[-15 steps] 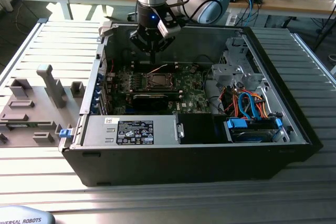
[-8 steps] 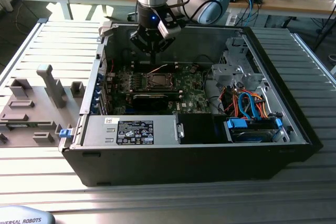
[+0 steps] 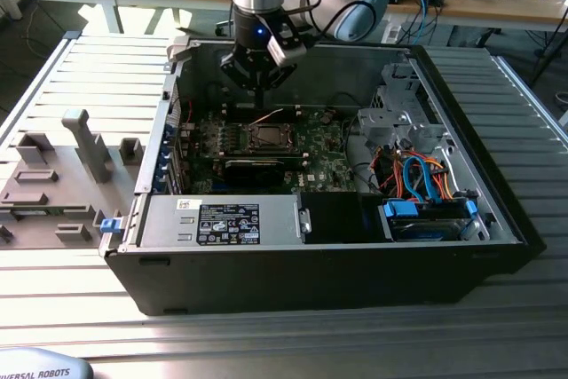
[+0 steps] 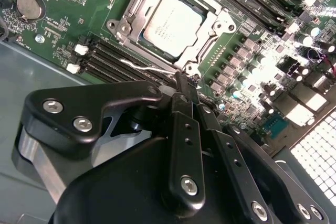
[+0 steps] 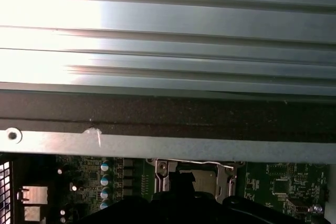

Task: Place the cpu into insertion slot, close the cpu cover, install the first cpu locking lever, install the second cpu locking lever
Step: 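Install the first cpu locking lever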

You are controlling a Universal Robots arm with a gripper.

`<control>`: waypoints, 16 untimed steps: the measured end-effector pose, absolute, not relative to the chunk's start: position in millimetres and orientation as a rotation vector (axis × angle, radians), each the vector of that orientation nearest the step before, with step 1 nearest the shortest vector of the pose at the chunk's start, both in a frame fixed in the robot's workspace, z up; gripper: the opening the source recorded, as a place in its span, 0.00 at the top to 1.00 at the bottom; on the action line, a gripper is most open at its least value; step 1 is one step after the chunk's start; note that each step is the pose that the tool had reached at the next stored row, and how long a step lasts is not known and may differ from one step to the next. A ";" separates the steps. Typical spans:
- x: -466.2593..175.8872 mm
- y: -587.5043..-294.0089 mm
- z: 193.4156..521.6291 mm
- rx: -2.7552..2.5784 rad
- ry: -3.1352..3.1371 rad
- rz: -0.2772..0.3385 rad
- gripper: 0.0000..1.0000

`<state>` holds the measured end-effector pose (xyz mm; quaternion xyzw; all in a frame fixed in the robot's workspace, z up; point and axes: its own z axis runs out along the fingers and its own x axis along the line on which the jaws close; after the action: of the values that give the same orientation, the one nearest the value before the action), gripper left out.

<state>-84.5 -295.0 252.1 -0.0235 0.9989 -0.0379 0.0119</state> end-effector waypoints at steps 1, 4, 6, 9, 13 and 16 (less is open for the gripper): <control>-84.3 -295.0 251.9 -0.073 3.115 -0.118 0.89; -83.9 -295.0 251.4 -0.073 3.115 -0.118 0.89; -83.5 -295.0 251.1 -0.073 3.115 -0.118 0.89; -83.0 -295.0 250.6 -0.073 3.115 -0.118 0.89; -82.4 -295.0 250.0 -0.073 3.115 -0.118 0.89; -82.0 -295.0 249.5 -0.073 3.115 -0.118 0.89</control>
<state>-82.0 -295.0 249.5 -0.0235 0.9989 -0.0379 0.0120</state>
